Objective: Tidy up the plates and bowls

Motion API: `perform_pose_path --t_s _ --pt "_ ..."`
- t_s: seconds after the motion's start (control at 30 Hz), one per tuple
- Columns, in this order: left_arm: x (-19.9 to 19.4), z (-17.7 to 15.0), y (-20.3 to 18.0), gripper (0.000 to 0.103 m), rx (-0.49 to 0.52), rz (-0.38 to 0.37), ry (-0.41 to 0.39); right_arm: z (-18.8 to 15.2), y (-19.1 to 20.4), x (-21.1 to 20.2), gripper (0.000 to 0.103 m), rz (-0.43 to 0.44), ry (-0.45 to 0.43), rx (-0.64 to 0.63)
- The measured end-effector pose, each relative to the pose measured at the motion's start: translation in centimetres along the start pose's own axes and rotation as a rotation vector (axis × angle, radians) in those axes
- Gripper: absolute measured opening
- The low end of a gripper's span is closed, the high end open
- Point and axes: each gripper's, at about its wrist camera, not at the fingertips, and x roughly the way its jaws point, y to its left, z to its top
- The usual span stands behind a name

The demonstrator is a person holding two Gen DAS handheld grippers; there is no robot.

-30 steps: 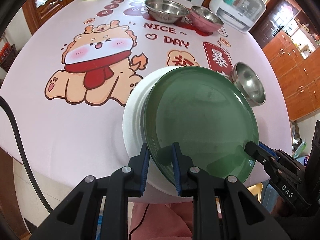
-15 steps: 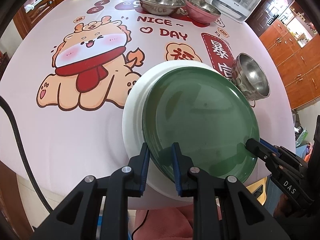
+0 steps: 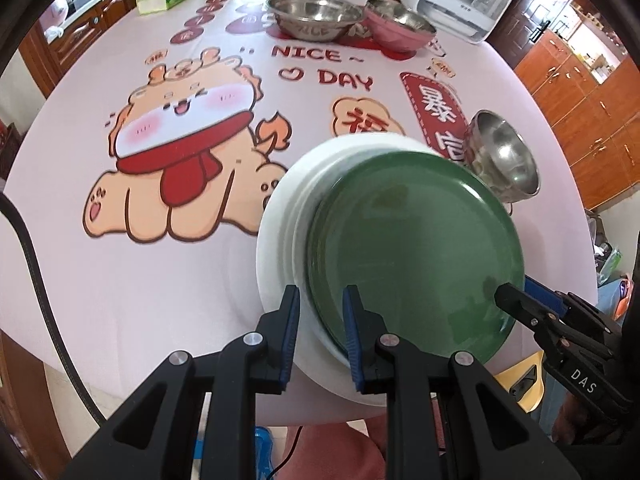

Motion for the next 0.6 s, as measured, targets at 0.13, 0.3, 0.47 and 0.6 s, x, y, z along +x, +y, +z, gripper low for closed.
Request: perform_pose_path --t_s 0.13,0.3,0.47,0.6 --pt "-0.9 0.1 -0.4 0.021 0.024 -0.004 -0.025 -0.3 0.1 -0.4 0.042 0.008 -0.027 0.018" --pt "-2.3 0.1 -0.5 0.025 0.049 -0.006 -0.057 -0.5 0.9 -1.8 0.052 0.017 -0.091 0.009" --pt "-3.9 0.2 -0.7 0.029 0.062 -0.01 -0.093 -0.6 1.9 -2.7 0.052 0.019 -0.121 -0.011" --pt "-5.2 0.3 -1.0 0.03 0.068 0.0 -0.13 -0.5 2.3 -3.1 0.052 0.023 -0.136 -0.025"
